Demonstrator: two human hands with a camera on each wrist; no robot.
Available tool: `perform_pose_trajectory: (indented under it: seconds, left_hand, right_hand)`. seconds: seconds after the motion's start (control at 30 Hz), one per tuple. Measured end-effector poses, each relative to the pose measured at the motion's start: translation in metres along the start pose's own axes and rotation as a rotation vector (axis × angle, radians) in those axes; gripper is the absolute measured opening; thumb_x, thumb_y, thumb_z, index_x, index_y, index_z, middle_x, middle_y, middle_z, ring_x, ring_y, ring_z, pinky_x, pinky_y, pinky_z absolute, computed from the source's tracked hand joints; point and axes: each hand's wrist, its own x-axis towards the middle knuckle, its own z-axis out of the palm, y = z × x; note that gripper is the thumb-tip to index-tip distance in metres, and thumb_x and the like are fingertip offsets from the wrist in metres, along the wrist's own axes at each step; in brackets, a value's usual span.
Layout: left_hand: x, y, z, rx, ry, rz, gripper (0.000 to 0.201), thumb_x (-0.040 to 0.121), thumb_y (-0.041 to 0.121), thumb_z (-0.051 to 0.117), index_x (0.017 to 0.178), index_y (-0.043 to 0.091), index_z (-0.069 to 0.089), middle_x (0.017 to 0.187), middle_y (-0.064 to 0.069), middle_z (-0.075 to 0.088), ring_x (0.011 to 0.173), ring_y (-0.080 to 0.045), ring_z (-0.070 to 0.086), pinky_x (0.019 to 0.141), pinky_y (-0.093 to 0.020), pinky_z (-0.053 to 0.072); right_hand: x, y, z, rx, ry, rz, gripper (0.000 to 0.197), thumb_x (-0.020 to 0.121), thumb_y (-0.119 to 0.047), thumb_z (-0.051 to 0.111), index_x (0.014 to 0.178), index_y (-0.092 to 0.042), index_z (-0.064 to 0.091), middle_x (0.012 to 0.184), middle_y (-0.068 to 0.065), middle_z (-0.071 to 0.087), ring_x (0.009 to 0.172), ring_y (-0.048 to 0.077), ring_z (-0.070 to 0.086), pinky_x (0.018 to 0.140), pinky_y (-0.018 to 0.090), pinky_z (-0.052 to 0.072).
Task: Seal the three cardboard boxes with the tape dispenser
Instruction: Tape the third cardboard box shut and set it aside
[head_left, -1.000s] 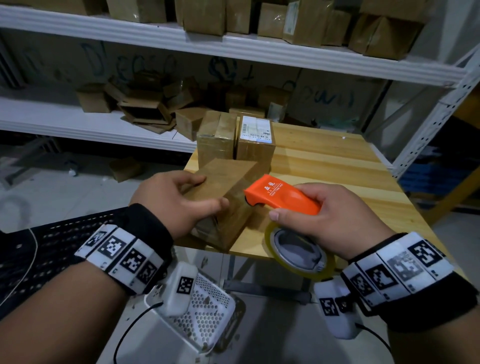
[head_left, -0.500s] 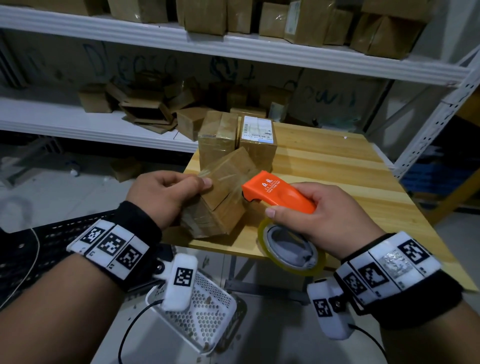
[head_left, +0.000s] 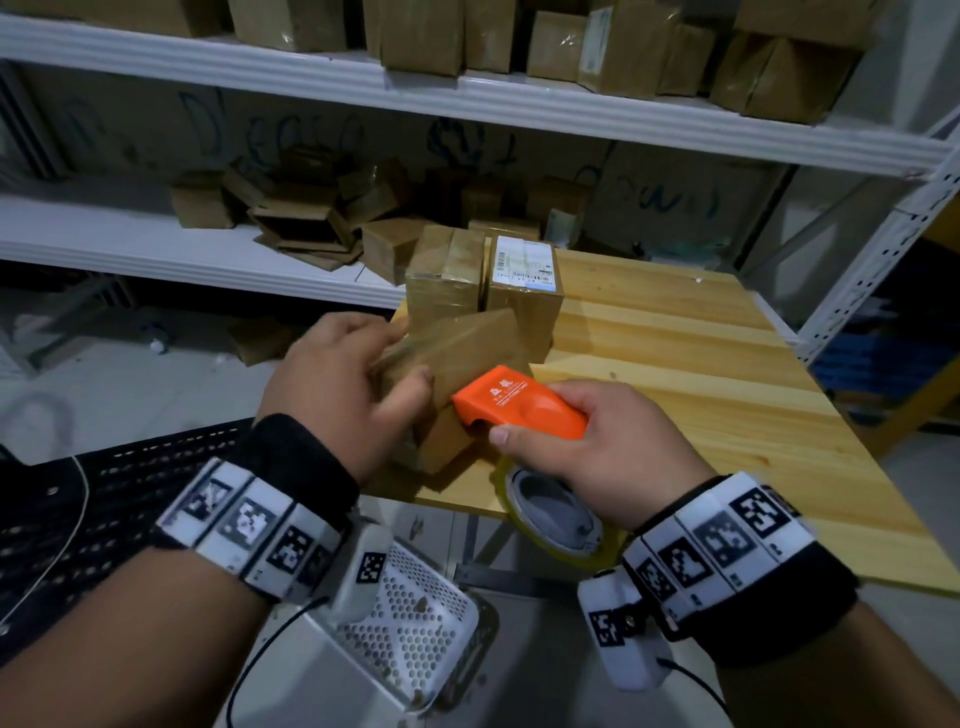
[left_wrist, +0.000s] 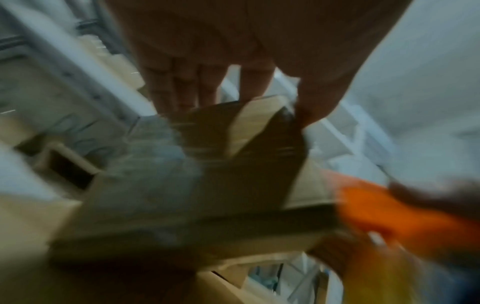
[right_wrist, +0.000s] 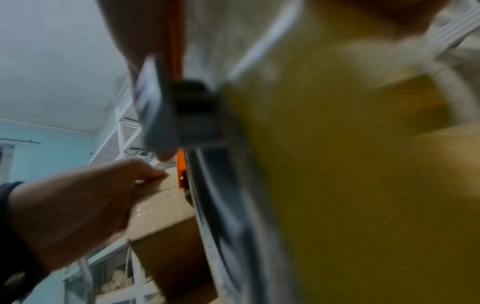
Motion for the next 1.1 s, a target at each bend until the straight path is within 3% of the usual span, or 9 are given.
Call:
perform_pose_trajectory:
  seconds: [0.07, 0.13, 0.23, 0.3, 0.37, 0.53, 0.7, 1.0, 1.1]
  left_hand:
    - [-0.005, 0.009, 0.002, 0.123, 0.014, 0.138, 0.052, 0.092, 0.045, 0.052, 0.142, 0.032, 0.057, 0.132, -0.004, 0.061, 0.109, -0.025, 0.063, 0.081, -0.033, 0.047]
    - [-0.007, 0.014, 0.001, 0.221, -0.039, 0.186, 0.058, 0.091, 0.054, 0.045, 0.144, 0.034, 0.052, 0.135, -0.002, 0.061, 0.109, -0.026, 0.064, 0.08, -0.034, 0.049]
    - [-0.005, 0.012, -0.002, 0.293, -0.197, 0.166, 0.103, 0.066, 0.083, 0.051, 0.154, 0.035, 0.03, 0.147, 0.003, 0.047, 0.126, -0.023, 0.052, 0.1, -0.04, 0.049]
    - [-0.006, 0.009, 0.001, 0.352, -0.283, 0.153, 0.129, 0.052, 0.084, 0.07, 0.156, 0.037, 0.01, 0.154, 0.006, 0.032, 0.138, -0.024, 0.038, 0.112, -0.041, 0.04]
    - [-0.008, 0.007, 0.008, 0.384, -0.273, 0.146, 0.136, 0.049, 0.076, 0.08, 0.155, 0.039, 0.003, 0.155, 0.006, 0.028, 0.139, -0.026, 0.034, 0.113, -0.042, 0.038]
    - [-0.001, 0.005, 0.005, 0.31, -0.158, 0.056, 0.124, 0.045, 0.082, 0.06, 0.154, 0.035, 0.021, 0.137, 0.002, 0.053, 0.118, -0.023, 0.057, 0.09, -0.038, 0.051]
    - [-0.002, 0.002, 0.004, 0.039, -0.167, -0.084, 0.103, 0.055, 0.067, 0.082, 0.144, 0.033, 0.043, 0.12, 0.01, 0.065, 0.094, -0.008, 0.057, 0.078, -0.026, 0.047]
    - [0.002, -0.009, 0.008, -0.097, -0.14, -0.148, 0.097, 0.052, 0.067, 0.084, 0.137, 0.035, 0.053, 0.103, 0.019, 0.061, 0.09, -0.004, 0.057, 0.072, -0.018, 0.044]
    - [0.005, -0.015, 0.005, -0.26, -0.105, -0.215, 0.086, 0.053, 0.065, 0.085, 0.129, 0.032, 0.062, 0.105, 0.016, 0.068, 0.094, -0.005, 0.064, 0.08, -0.027, 0.053]
  right_hand:
    - [0.001, -0.003, 0.004, -0.042, -0.01, -0.003, 0.05, 0.071, -0.076, 0.075, 0.098, -0.035, 0.073, 0.085, -0.01, 0.074, 0.077, 0.008, 0.07, 0.078, 0.043, 0.061]
    - [0.002, -0.005, 0.004, -0.067, 0.002, 0.002, 0.051, 0.071, -0.078, 0.074, 0.098, -0.035, 0.073, 0.085, -0.011, 0.073, 0.078, 0.008, 0.069, 0.078, 0.042, 0.061]
    - [0.004, -0.004, 0.001, -0.056, 0.024, 0.014, 0.049, 0.072, -0.077, 0.074, 0.094, -0.033, 0.073, 0.081, -0.011, 0.074, 0.074, 0.008, 0.069, 0.076, 0.042, 0.061]
    - [0.004, -0.004, 0.0, -0.046, 0.032, 0.017, 0.05, 0.071, -0.078, 0.074, 0.092, -0.033, 0.073, 0.079, -0.011, 0.074, 0.073, 0.008, 0.07, 0.076, 0.042, 0.061]
    - [0.004, -0.004, 0.001, -0.044, 0.028, 0.017, 0.05, 0.071, -0.078, 0.074, 0.093, -0.034, 0.073, 0.08, -0.011, 0.074, 0.074, 0.008, 0.07, 0.075, 0.041, 0.061]
    - [0.003, -0.009, -0.003, -0.013, 0.079, -0.021, 0.048, 0.074, -0.075, 0.073, 0.088, -0.029, 0.073, 0.076, -0.008, 0.071, 0.069, 0.009, 0.067, 0.067, 0.036, 0.056]
    - [-0.002, -0.011, -0.006, -0.031, 0.073, -0.043, 0.049, 0.072, -0.077, 0.073, 0.097, -0.036, 0.072, 0.085, -0.014, 0.072, 0.076, 0.005, 0.068, 0.07, 0.034, 0.056]
    - [-0.006, -0.009, -0.01, 0.012, 0.073, -0.036, 0.047, 0.071, -0.074, 0.075, 0.099, -0.036, 0.074, 0.085, -0.014, 0.073, 0.075, 0.003, 0.068, 0.07, 0.032, 0.055]
    - [-0.009, -0.005, -0.016, 0.018, 0.082, -0.038, 0.047, 0.071, -0.075, 0.074, 0.097, -0.036, 0.075, 0.083, -0.014, 0.074, 0.071, 0.002, 0.068, 0.068, 0.03, 0.055]
